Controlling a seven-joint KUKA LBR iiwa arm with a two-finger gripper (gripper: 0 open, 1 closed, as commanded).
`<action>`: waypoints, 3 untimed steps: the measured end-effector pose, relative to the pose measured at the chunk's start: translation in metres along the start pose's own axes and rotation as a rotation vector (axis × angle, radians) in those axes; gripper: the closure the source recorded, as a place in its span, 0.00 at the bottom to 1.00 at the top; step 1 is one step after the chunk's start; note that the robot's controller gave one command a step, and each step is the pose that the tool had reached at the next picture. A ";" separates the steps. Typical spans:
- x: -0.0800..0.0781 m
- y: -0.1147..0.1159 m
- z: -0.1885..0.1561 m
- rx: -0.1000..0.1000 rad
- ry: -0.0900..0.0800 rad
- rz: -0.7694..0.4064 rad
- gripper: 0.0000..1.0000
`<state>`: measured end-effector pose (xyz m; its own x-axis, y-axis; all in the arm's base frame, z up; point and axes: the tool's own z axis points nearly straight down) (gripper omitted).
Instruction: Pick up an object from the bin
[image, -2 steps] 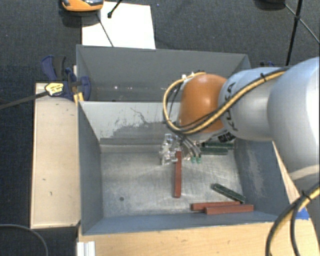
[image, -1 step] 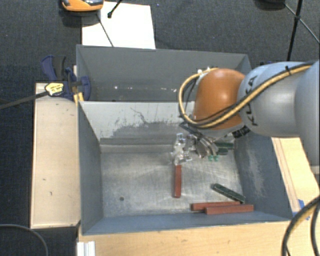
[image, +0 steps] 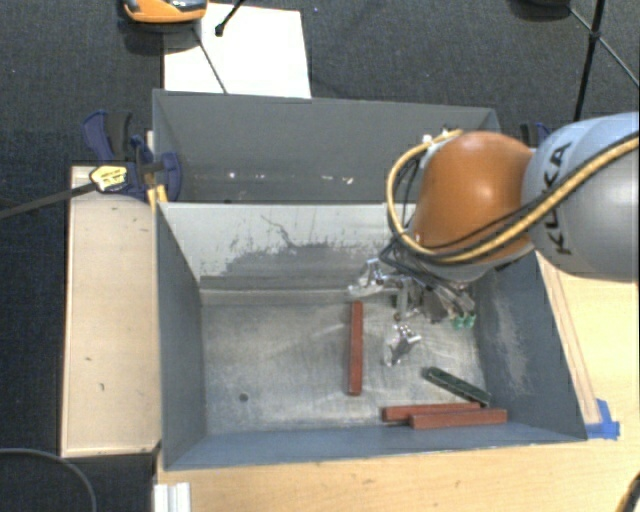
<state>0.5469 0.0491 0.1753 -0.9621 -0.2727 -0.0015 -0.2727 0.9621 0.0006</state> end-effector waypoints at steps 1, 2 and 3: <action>0.000 0.000 0.000 0.000 0.000 0.002 0.00; -0.008 0.006 0.098 0.001 0.001 -0.356 1.00; -0.013 0.008 0.097 0.004 -0.027 -0.352 0.00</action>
Offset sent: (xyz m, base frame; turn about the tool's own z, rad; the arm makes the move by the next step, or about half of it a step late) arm 0.0031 0.0070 -0.1053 -0.3581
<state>0.5578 0.0602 0.0786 -0.8084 -0.5880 -0.0271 -0.5880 0.8088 -0.0081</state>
